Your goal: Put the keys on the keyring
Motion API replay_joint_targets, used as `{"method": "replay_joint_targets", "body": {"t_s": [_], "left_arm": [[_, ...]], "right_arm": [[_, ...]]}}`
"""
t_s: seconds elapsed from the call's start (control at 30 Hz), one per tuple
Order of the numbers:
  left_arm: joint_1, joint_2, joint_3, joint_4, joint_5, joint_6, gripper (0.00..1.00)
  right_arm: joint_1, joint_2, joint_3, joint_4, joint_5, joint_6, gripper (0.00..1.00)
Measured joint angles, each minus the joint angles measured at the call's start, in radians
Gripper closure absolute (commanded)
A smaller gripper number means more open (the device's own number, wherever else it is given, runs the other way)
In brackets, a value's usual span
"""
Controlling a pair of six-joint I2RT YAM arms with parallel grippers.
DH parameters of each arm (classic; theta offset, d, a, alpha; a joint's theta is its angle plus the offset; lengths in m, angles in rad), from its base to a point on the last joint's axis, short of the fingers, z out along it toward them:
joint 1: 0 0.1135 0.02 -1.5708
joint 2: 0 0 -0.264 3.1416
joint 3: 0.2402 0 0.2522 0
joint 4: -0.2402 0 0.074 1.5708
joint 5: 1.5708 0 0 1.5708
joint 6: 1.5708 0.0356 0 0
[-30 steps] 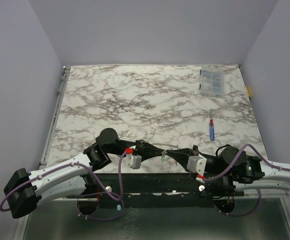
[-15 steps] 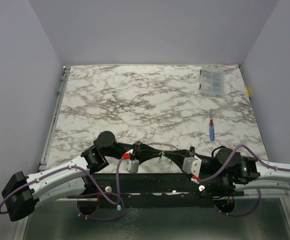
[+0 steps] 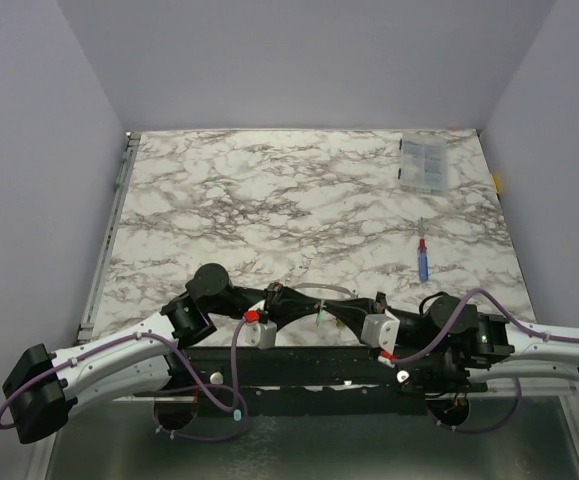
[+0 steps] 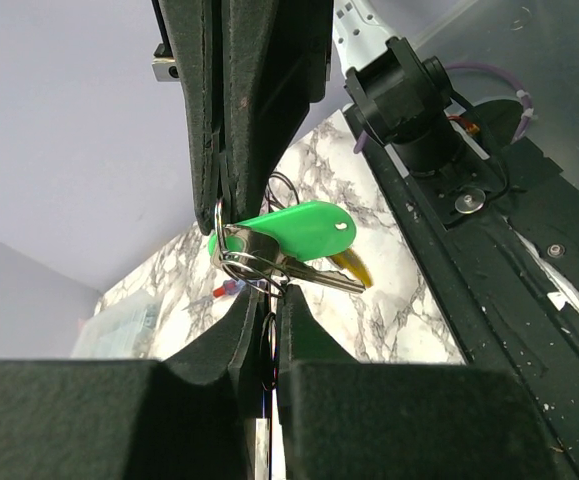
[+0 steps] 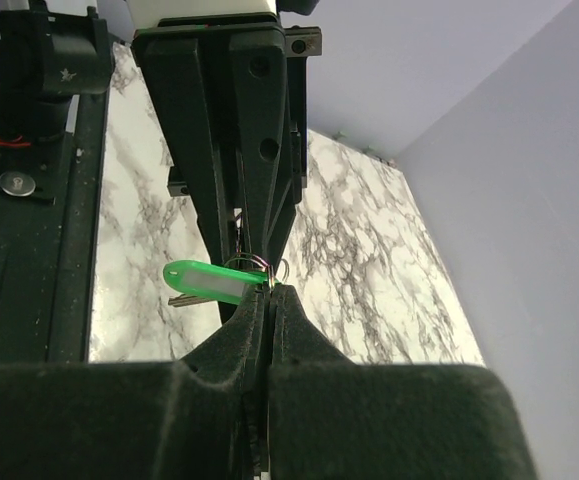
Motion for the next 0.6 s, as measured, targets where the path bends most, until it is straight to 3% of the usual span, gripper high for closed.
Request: {"method": "replay_joint_targets", "body": {"t_s": [0.4,0.6], "left_arm": [[0.0,0.0,-0.001,0.012,-0.008,0.006,0.6],[0.0,-0.005,-0.004,0.014,-0.02,-0.002,0.56]], "right_arm": [[0.0,0.025,0.03,-0.014,-0.001,-0.054,0.99],[0.0,0.035,0.046,-0.048,-0.001,-0.068,0.99]]}}
